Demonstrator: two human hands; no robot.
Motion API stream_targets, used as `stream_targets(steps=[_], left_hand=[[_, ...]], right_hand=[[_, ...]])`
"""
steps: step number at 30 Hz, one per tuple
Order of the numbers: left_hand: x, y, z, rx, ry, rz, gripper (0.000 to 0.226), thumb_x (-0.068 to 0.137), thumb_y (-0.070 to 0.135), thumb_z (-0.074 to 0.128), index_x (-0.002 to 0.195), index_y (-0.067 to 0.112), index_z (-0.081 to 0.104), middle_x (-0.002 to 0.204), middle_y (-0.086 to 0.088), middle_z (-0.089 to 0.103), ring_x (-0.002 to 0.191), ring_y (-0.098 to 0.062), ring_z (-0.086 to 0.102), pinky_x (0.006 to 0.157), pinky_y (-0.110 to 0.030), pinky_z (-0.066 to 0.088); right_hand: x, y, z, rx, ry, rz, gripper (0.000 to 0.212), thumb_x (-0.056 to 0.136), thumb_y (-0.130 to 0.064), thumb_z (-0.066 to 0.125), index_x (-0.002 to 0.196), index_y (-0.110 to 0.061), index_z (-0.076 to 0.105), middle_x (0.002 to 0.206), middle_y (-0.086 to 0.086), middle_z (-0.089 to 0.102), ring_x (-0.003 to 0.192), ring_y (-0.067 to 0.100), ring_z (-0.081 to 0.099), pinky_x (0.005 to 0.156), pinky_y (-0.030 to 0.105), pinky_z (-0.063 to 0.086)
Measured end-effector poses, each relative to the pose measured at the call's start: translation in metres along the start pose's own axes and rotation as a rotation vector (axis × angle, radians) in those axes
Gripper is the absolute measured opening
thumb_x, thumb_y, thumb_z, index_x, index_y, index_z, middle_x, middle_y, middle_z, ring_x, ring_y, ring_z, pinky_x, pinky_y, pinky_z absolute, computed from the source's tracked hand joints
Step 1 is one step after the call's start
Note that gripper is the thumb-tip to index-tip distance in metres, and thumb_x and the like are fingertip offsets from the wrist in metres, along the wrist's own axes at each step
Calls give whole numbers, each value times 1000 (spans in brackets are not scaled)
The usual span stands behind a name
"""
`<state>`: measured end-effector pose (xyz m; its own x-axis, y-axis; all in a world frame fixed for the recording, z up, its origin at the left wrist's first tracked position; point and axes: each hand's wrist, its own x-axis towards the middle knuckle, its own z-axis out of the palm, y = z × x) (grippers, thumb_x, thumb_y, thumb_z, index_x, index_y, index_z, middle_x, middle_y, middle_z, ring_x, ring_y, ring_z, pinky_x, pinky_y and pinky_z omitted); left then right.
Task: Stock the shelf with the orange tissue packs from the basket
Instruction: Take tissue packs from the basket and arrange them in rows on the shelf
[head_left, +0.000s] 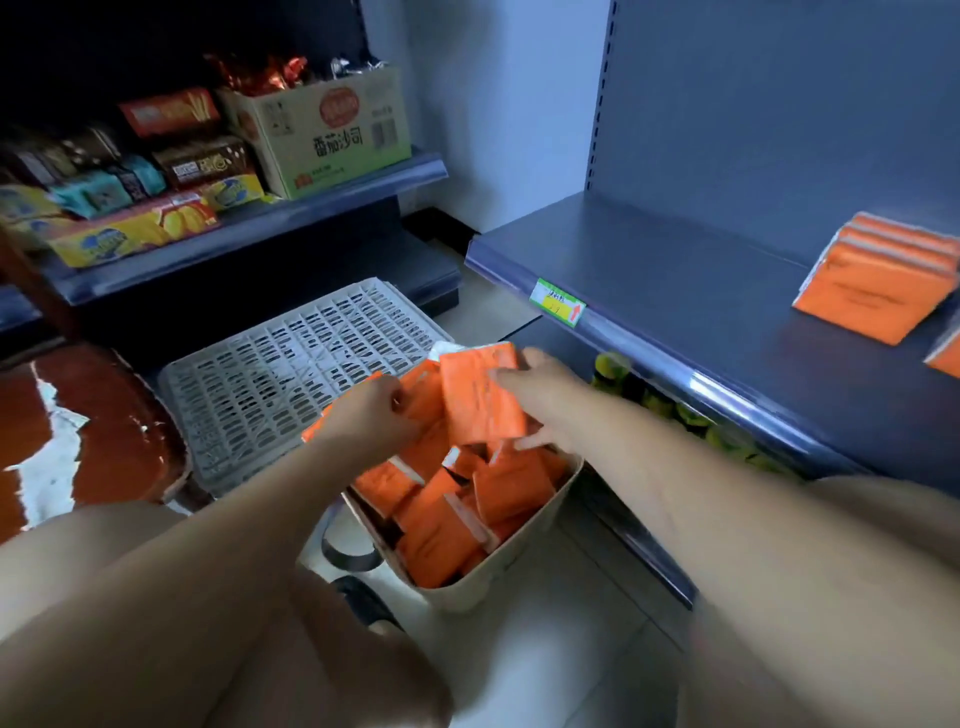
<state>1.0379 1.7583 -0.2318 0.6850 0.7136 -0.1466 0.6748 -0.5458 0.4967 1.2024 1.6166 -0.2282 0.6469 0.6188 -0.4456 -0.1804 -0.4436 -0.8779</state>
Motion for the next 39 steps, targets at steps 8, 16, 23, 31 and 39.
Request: stream_targets(steps=[8,16,23,31,39], left_hand=[[-47,105,-61,-351,178,250,30,71,23,80,101,22,75,82,6,71,75,-15,67,77,-39,57],[-83,232,-67,-467,199,531,30,77,25,80,106,31,72,89,7,73,77,-12,69,74,-34,57],[-96,292,-46,-365,22,626,27,77,22,77,104,26,73,100,-4,75,94,-23,72,92,-45,58],[-76,326,7,-477,-113,648,26,86,-2,71,96,21,75,96,-11,78,80,-17,68,82,-36,58],[-12,385,80,-383,-1,934,33,82,1,69,101,28,74,94,9,76,90,-13,71,83,-29,55]], right_hand=[[-75,-50,-104,261,30,-134,32,96,-27,73,123,-18,61,118,9,74,100,27,73,63,43,61],[-151,-45,-214,497,270,-368,24,93,-25,76,115,-20,69,109,2,79,99,21,76,70,42,62],[-197,-1,-281,269,557,-505,20,90,-13,76,108,-20,74,102,-1,80,95,17,76,87,43,60],[-218,12,-329,46,958,-629,38,80,-12,84,113,-27,71,93,-10,76,88,6,74,89,36,60],[-208,35,-383,-48,1069,-474,24,82,-15,78,103,-26,75,95,-14,76,86,-2,71,83,27,58]])
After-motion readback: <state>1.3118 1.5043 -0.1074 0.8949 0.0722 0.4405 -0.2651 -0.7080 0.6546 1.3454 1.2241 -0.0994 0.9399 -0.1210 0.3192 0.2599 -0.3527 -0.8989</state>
